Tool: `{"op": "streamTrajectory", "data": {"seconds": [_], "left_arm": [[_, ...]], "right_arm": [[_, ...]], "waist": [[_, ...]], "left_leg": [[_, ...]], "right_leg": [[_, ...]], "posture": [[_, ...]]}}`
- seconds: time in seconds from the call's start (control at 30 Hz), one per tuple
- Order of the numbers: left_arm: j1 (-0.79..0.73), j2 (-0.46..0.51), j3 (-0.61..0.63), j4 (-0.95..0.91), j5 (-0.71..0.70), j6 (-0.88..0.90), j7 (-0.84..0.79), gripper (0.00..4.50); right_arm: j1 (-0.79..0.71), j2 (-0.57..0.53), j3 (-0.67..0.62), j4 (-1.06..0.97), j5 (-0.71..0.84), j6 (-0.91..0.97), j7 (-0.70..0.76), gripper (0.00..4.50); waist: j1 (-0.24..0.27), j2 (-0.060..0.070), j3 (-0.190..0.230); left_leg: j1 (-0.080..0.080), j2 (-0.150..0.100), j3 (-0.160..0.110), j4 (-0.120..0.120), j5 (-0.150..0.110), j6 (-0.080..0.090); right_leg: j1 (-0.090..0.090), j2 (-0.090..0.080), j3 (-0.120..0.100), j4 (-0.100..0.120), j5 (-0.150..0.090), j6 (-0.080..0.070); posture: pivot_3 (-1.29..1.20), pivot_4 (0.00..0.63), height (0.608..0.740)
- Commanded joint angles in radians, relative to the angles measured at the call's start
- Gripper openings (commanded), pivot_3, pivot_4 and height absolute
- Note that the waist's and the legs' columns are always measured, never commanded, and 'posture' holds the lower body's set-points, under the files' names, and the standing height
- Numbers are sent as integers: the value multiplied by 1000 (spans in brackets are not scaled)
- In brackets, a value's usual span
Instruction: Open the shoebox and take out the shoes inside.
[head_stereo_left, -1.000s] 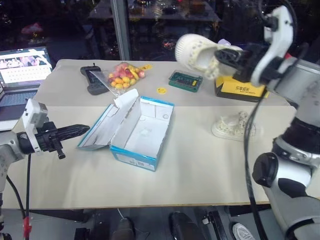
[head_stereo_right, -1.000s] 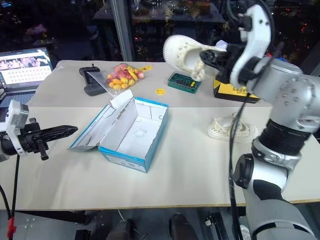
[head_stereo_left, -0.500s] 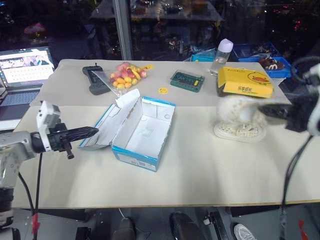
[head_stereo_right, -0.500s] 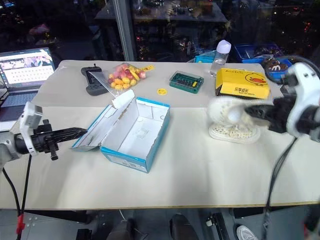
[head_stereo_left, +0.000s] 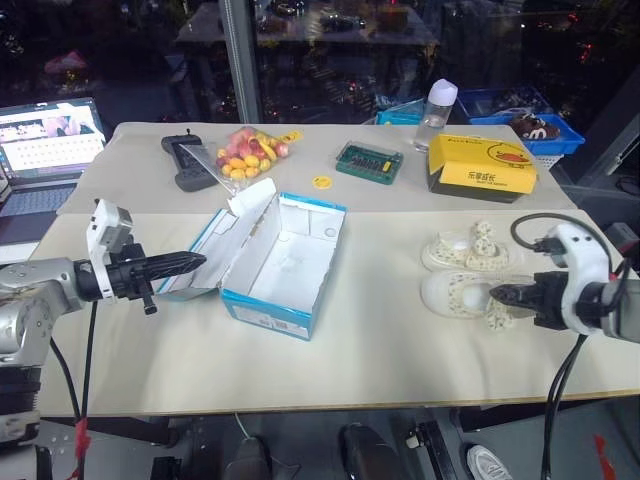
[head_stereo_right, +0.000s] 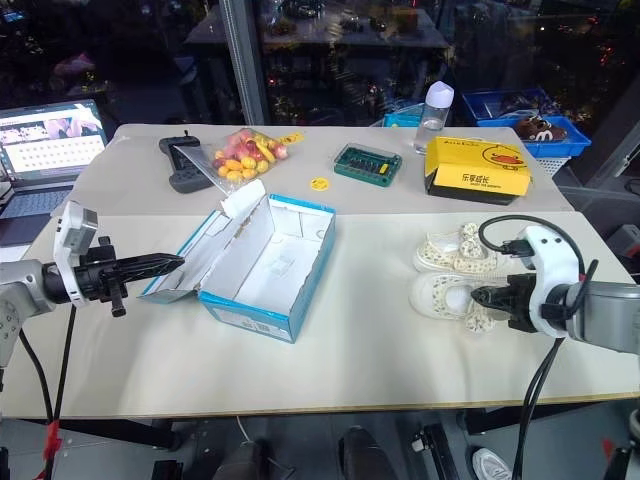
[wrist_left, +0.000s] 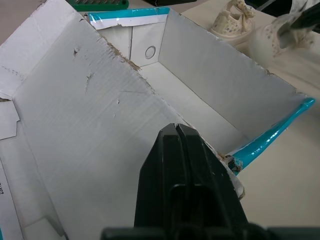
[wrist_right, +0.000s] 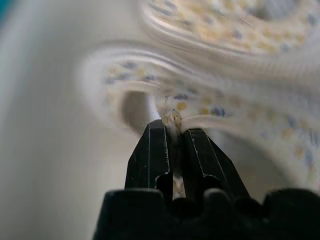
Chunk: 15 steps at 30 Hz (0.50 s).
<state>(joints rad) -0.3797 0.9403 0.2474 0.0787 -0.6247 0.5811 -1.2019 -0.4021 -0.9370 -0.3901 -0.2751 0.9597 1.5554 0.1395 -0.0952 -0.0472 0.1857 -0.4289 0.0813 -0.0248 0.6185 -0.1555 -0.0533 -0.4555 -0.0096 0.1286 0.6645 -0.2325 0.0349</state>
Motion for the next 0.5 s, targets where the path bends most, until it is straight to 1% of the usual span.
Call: {"op": "streamTrajectory", "data": {"seconds": [0.03, 0.13, 0.2, 0.23, 0.27, 0.33, 0.4, 0.5], "left_arm": [[-11, 7, 18, -24, -3, -6, -2, 0], [-3, 13, 29, -30, -8, -1, 1, 0], [3, 13, 34, -34, -9, 0, 3, 0], [4, 13, 35, -34, -9, 1, 5, 0], [4, 12, 36, -35, -9, 0, 7, 0], [5, 7, 36, -37, -10, 0, 11, 0], [3, 2, 33, -37, -10, -2, 15, 0], [-2, -3, 29, -34, -9, -4, 17, 0]], "right_arm": [[-32, 6, 42, 32, -84, -58, 13, 12], [-45, -13, 53, 34, -119, -70, 43, 12], [-46, -24, 40, 23, -123, -70, 72, 958], [-42, -40, 44, 7, -120, -69, 98, 1190], [-38, -66, 58, -11, -124, -69, 122, 1615], [-38, -161, 77, -54, -131, -80, 188, 2168], [-47, -230, 79, -75, -133, -92, 243, 2168], [-62, -298, 71, -73, -139, -111, 302, 2168]], "waist": [[-2, 0, 0], [-2, 0, 0], [-1, 0, 0], [-1, 0, 0], [0, 0, 0], [1, 1, 1], [3, 3, 2], [3, 2, 1]], "left_leg": [[0, 0, 0, 0, 0, 0], [0, 0, 0, 0, 0, 0], [0, 0, 0, 0, 0, 0], [0, 0, 0, 0, 0, 0], [0, 0, 0, 0, 0, 0], [0, 0, 0, 0, 0, 0], [-1, 0, 0, 0, 0, 0], [0, 0, 0, 0, 0, 0]], "right_leg": [[0, 0, 0, 0, 0, 0], [0, 0, 0, 0, 0, 0], [0, 0, 0, 0, 0, 0], [0, 0, 0, 0, 0, 0], [0, 0, 0, 0, 0, 0], [0, 0, 0, 0, 0, 0], [-1, 0, 0, 0, 0, 0], [0, 0, -1, 0, 0, 0]], "posture": [[0, 150, 726], [0, 150, 726], [0, 150, 726], [0, 150, 726], [0, 150, 726], [0, 150, 726], [0, 150, 726], [0, 150, 726]]}}
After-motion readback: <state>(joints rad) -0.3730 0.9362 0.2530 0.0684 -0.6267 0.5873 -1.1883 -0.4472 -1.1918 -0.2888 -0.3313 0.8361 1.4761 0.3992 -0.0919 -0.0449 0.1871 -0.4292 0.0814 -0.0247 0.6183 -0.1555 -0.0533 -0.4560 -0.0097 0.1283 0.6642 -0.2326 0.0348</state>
